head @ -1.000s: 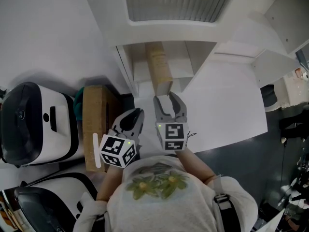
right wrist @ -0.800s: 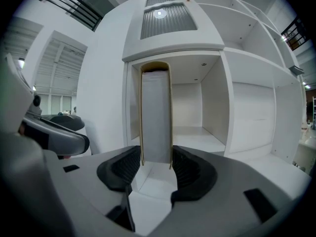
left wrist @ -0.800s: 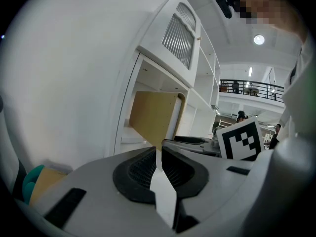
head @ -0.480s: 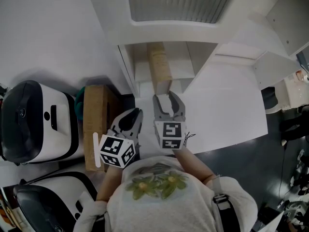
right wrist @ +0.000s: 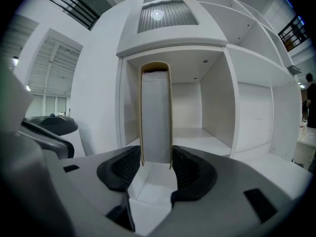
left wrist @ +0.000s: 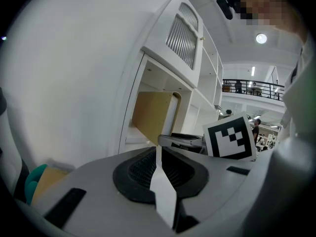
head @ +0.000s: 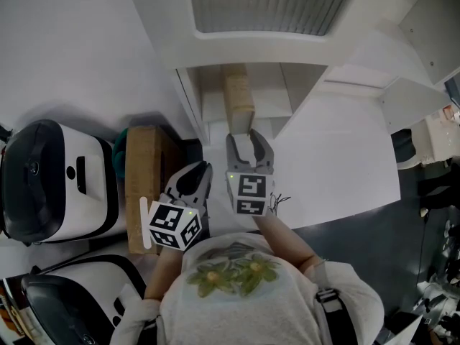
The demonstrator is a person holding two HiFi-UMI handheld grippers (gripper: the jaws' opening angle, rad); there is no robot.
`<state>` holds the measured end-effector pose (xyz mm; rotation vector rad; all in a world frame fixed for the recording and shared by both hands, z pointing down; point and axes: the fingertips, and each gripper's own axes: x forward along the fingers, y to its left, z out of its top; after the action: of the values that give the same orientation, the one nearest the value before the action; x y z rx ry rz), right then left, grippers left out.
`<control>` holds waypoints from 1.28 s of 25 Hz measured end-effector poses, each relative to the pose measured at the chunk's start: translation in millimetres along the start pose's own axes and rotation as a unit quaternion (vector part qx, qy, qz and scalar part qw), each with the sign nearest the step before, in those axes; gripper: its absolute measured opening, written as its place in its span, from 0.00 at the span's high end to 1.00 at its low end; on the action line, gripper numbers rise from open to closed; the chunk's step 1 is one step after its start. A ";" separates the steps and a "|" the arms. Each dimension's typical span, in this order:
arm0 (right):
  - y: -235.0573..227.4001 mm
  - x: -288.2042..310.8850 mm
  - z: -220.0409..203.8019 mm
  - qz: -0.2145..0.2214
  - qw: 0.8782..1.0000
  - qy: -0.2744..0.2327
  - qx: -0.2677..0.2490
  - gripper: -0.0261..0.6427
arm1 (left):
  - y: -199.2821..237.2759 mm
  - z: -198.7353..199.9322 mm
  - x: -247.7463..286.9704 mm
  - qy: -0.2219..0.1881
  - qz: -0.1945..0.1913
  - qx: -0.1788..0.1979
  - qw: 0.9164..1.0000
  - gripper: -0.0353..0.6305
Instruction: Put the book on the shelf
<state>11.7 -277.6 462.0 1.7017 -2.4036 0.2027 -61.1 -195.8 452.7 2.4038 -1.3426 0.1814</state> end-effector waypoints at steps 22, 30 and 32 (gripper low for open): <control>-4.6 39.9 8.3 -0.016 1.000 -0.007 0.005 0.63 | 8.3 -3.0 14.4 0.012 -0.010 -0.004 1.000 0.86; -6.1 49.4 10.2 -0.018 1.000 -0.010 0.004 0.63 | 9.4 -4.0 15.7 0.014 -0.012 -0.004 1.000 0.86; -6.3 51.2 10.7 -0.017 1.000 -0.009 0.004 0.63 | 9.6 -3.9 15.4 0.015 -0.012 -0.004 1.000 0.86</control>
<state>0.3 -329.0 463.5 1.7551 -2.3874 0.1923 -60.7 -211.1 463.3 2.4005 -1.2994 0.2044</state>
